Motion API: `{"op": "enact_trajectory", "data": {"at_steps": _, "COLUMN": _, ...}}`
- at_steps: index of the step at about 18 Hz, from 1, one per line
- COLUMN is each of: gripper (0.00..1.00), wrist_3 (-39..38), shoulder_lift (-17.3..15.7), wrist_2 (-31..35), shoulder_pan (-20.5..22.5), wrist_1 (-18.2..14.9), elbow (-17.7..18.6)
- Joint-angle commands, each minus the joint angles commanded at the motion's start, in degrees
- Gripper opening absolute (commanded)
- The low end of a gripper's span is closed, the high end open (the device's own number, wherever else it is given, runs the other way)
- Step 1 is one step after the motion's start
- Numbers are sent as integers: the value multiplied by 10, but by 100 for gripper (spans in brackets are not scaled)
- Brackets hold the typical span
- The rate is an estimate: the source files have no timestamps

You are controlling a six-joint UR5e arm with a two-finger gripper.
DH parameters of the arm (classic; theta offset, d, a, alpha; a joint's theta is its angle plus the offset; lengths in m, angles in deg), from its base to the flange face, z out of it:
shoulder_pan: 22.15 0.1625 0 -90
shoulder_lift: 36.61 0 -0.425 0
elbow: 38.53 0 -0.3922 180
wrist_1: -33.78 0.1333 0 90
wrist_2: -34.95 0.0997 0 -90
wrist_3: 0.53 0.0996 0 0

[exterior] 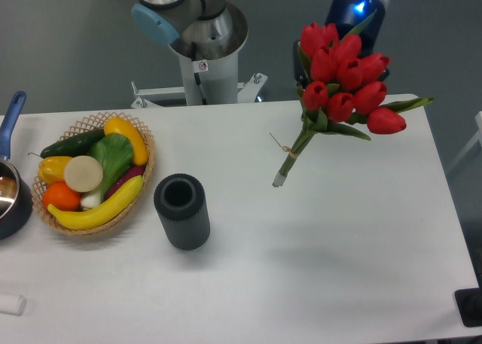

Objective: Place the flowers on the table
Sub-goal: 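Hold the red tulip bouquet and begin lowering it toward the table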

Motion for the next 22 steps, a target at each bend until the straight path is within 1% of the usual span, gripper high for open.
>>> {"op": "enact_trajectory", "data": {"at_steps": 11, "gripper": 45, "wrist_3": -7, "shoulder_lift": -6, "wrist_2": 2, "shoulder_pan": 0, "wrist_1": 0, "elbow": 2}}
{"op": "enact_trajectory", "data": {"at_steps": 13, "gripper": 45, "wrist_3": -7, "shoulder_lift": -12, "wrist_2": 24, "shoulder_pan": -1, "wrist_1": -1, "elbow": 3}}
{"op": "enact_trajectory", "data": {"at_steps": 16, "gripper": 45, "wrist_3": -5, "shoulder_lift": -23, "wrist_2": 96, "shoulder_pan": -4, "wrist_1": 1, "elbow": 4}}
{"op": "enact_trajectory", "data": {"at_steps": 20, "gripper": 45, "wrist_3": -3, "shoulder_lift": -25, "wrist_2": 116, "shoulder_pan": -8, "wrist_1": 2, "elbow": 1}}
{"op": "enact_trajectory", "data": {"at_steps": 22, "gripper": 45, "wrist_3": -3, "shoulder_lift": -24, "wrist_2": 150, "shoulder_pan": -15, "wrist_1": 2, "elbow": -4}}
